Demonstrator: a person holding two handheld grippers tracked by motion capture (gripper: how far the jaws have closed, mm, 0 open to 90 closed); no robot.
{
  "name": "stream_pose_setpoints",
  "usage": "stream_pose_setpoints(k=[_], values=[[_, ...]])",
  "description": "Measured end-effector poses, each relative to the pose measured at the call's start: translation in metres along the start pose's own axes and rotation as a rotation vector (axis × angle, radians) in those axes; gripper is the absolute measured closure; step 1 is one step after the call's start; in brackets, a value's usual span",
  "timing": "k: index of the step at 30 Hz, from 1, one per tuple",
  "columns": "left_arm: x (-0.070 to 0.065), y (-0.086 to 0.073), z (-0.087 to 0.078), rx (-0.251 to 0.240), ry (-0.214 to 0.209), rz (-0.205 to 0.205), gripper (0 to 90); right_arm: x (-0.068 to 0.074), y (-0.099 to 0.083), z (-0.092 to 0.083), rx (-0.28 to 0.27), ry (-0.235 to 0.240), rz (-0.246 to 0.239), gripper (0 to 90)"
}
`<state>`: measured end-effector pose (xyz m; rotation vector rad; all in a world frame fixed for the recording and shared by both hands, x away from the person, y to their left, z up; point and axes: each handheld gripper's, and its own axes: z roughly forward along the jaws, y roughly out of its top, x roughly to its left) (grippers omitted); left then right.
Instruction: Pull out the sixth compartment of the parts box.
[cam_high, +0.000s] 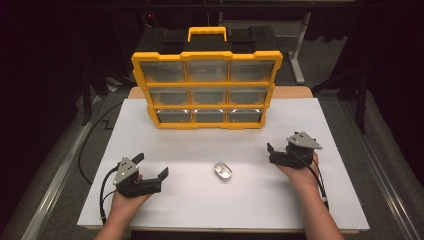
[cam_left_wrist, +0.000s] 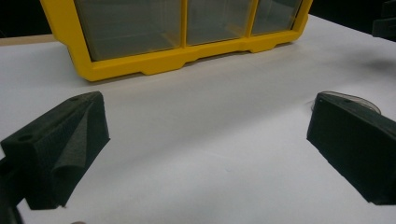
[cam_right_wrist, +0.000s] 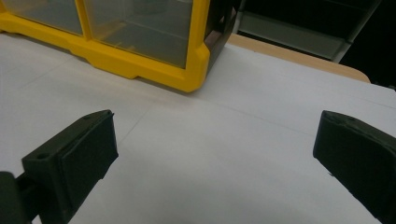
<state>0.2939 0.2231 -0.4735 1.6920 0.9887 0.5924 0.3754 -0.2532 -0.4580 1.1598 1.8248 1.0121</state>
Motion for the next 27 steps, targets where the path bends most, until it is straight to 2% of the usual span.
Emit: stream_pose_setpoints(k=[7,16,19,20,21,27], values=[[0.000,0.000,0.000,-0.005,-0.003,0.000,0.2,-0.004,-0.011,-0.007,0.041,-0.011,-0.027,0.3],[0.003,0.000,-0.001,-0.010,0.003,-0.011,0.2,-0.003,-0.017,-0.009,0.082,-0.017,-0.093,0.2],[0.003,0.000,-0.001,-0.007,0.002,-0.012,0.2,-0.001,-0.018,-0.008,0.090,-0.014,-0.131,0.3],[0.002,0.000,0.000,-0.007,0.002,-0.011,0.2,0.001,-0.019,-0.008,0.099,-0.019,-0.165,0.3],[0.002,0.000,0.000,-0.007,0.002,-0.011,0.2,0.001,-0.019,-0.008,0.099,-0.019,-0.165,0.3],[0.003,0.000,-0.001,-0.007,0.002,-0.008,0.2,0.005,-0.020,-0.006,0.129,-0.024,-0.243,0.3]])
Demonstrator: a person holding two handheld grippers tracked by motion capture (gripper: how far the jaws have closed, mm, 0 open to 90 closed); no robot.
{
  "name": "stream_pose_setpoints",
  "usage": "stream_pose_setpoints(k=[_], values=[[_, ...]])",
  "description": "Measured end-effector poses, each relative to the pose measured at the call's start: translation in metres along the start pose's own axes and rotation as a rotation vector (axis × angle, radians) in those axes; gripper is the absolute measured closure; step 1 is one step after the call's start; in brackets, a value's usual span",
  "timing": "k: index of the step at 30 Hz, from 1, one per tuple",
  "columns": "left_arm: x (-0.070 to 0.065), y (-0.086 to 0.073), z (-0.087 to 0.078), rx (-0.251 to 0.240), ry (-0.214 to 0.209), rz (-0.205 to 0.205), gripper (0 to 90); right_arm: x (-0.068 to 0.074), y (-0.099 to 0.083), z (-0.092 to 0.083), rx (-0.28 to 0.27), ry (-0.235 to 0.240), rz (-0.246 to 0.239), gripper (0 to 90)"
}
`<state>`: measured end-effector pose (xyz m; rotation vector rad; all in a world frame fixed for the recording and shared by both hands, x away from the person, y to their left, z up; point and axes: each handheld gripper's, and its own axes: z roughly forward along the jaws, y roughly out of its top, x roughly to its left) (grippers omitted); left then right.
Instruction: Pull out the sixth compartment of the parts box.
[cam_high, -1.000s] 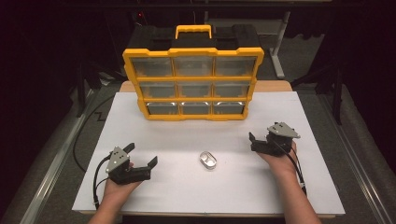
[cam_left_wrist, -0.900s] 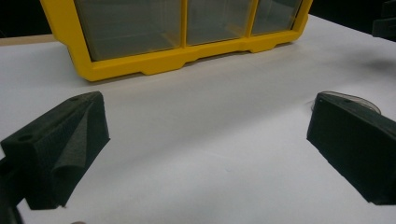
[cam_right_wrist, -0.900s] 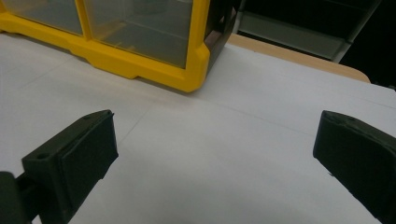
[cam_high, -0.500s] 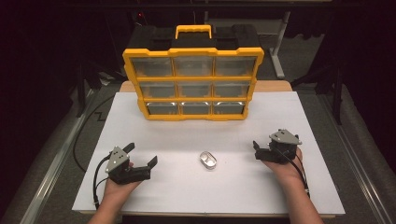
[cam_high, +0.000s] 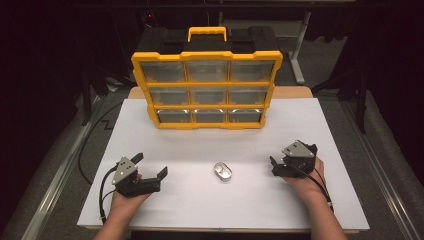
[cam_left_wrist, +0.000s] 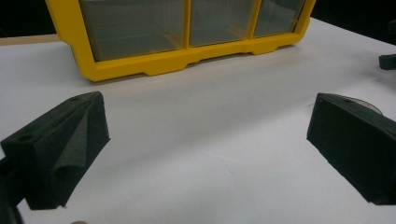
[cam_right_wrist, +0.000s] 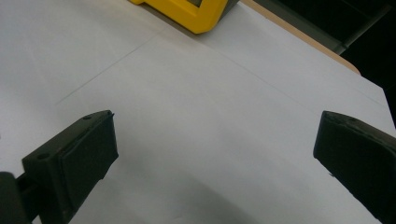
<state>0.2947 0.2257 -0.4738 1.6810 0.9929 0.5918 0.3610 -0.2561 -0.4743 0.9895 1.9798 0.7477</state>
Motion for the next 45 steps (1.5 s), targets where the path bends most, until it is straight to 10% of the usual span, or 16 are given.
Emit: stream_pose_setpoints(k=[21,28,45], values=[[0.000,0.000,0.001,0.000,-0.004,0.006,0.2,0.021,0.009,-0.006,-0.001,-0.042,-0.199,0.2],[0.000,0.000,0.000,-0.005,-0.004,0.005,0.2,0.034,0.015,-0.010,0.008,-0.094,-0.363,0.2],[-0.001,0.000,0.001,-0.001,-0.010,0.013,0.2,0.052,0.023,-0.017,0.010,-0.174,-0.587,0.2]])
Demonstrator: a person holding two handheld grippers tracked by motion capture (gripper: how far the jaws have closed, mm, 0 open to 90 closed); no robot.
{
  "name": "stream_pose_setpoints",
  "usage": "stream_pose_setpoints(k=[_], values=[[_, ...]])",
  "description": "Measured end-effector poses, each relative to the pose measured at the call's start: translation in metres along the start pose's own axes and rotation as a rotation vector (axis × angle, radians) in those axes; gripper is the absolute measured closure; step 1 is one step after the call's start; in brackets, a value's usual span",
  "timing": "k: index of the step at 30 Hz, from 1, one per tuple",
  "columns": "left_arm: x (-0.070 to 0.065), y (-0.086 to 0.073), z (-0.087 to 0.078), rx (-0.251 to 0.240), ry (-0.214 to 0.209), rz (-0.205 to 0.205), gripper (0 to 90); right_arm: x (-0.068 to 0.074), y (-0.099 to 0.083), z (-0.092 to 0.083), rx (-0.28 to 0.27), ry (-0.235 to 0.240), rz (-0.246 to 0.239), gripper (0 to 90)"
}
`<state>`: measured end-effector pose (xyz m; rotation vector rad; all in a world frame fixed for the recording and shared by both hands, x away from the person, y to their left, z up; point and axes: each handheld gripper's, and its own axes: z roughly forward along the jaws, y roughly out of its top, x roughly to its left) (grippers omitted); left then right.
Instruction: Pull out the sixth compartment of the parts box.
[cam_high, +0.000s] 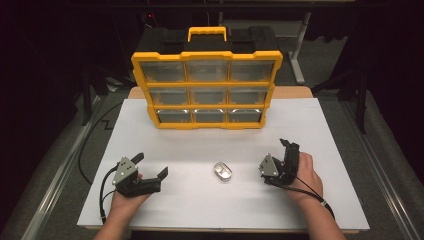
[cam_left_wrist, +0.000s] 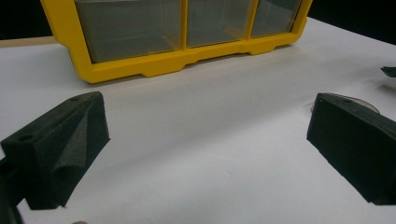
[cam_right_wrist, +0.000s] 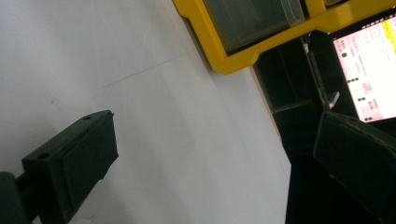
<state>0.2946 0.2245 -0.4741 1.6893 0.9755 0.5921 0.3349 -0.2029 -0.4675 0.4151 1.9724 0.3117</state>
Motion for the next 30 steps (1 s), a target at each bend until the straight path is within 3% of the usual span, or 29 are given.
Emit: stream_pose_setpoints(k=[2,9,11,12,14,18,21,26,30], values=[[0.000,0.000,0.000,0.001,-0.001,0.001,0.2,0.001,0.002,-0.001,0.005,-0.011,-0.029,0.2],[0.000,0.000,0.000,-0.003,0.000,0.000,0.2,0.007,0.005,-0.003,0.025,-0.022,-0.065,0.2],[0.000,0.000,0.000,-0.001,0.000,0.003,0.2,0.005,0.006,-0.002,0.012,-0.034,-0.116,0.2],[0.000,0.000,0.000,-0.001,0.000,0.003,0.2,0.009,0.006,-0.003,0.030,-0.025,-0.076,0.2],[0.000,0.000,0.000,0.000,0.000,0.003,0.2,0.007,0.007,-0.002,0.011,-0.049,-0.143,0.2],[0.000,0.000,0.000,0.002,-0.002,0.002,0.2,0.011,0.009,-0.004,0.024,-0.058,-0.166,0.2],[0.000,0.000,0.000,0.002,-0.004,0.003,0.2,0.014,0.011,-0.004,0.034,-0.066,-0.238,0.2],[-0.001,0.000,0.000,0.007,-0.001,0.012,0.2,0.018,0.013,-0.004,0.044,-0.062,-0.283,0.2],[0.000,-0.001,0.001,0.013,-0.006,0.019,0.6,0.021,0.016,-0.006,0.043,-0.087,-0.316,0.2]])
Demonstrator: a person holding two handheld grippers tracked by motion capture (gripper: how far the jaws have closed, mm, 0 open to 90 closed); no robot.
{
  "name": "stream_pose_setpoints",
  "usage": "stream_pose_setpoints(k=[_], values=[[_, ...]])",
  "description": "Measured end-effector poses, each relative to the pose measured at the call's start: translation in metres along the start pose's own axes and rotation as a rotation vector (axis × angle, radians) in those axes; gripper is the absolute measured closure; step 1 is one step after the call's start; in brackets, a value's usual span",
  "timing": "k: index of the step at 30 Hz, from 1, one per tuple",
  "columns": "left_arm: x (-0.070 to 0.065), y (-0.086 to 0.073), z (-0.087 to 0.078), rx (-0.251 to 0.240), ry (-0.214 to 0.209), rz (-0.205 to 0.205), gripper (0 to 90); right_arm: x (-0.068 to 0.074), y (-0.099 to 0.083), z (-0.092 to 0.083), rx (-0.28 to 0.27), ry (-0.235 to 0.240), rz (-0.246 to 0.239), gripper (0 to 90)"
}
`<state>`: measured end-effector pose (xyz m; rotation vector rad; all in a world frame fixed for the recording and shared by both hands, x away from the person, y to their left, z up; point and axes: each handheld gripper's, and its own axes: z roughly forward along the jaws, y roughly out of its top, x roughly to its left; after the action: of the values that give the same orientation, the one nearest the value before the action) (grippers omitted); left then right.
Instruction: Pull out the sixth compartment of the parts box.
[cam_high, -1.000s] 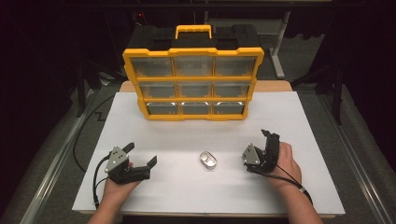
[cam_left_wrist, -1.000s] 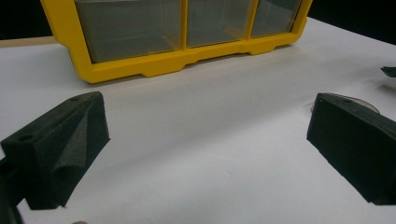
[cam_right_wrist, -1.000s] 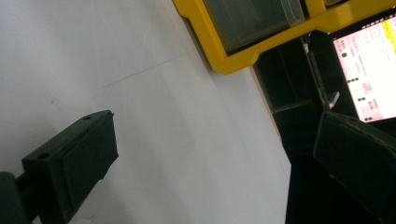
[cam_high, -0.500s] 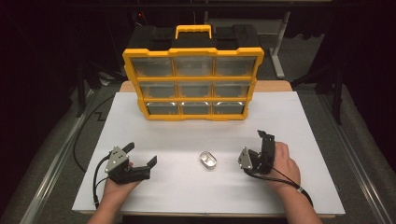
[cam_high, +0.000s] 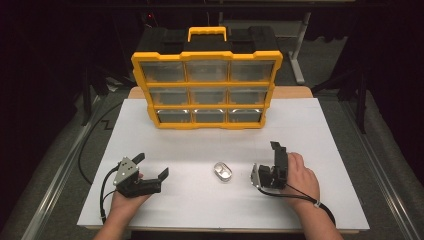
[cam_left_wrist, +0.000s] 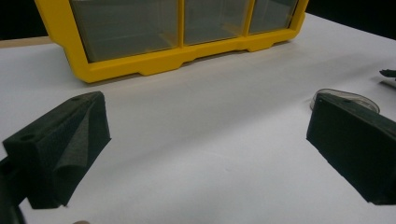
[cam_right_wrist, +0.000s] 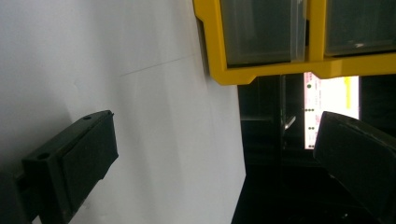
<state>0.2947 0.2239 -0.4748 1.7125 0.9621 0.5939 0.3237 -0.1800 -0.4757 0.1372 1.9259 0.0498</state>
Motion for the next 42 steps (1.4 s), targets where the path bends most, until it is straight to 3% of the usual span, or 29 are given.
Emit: stream_pose_setpoints(k=[8,16,21,29,33,42], values=[[-0.001,0.001,0.000,0.008,0.010,0.017,0.4,0.001,0.003,-0.002,0.001,-0.022,-0.034,1.5],[-0.007,0.002,0.002,0.025,0.004,0.068,0.3,-0.002,0.007,-0.002,-0.012,-0.039,-0.028,5.8],[-0.006,0.002,0.003,0.017,0.003,0.045,0.2,-0.003,0.012,0.002,-0.015,-0.050,-0.027,10.6],[-0.006,0.002,0.003,0.022,0.011,0.057,0.2,-0.004,0.023,0.010,-0.003,-0.076,-0.007,18.4],[-0.005,0.001,0.005,0.039,0.010,0.063,0.2,-0.008,0.026,0.015,0.006,-0.089,0.026,21.3],[-0.006,0.002,0.003,0.017,-0.003,0.061,0.2,-0.022,0.040,0.020,-0.014,-0.140,0.022,34.2]])
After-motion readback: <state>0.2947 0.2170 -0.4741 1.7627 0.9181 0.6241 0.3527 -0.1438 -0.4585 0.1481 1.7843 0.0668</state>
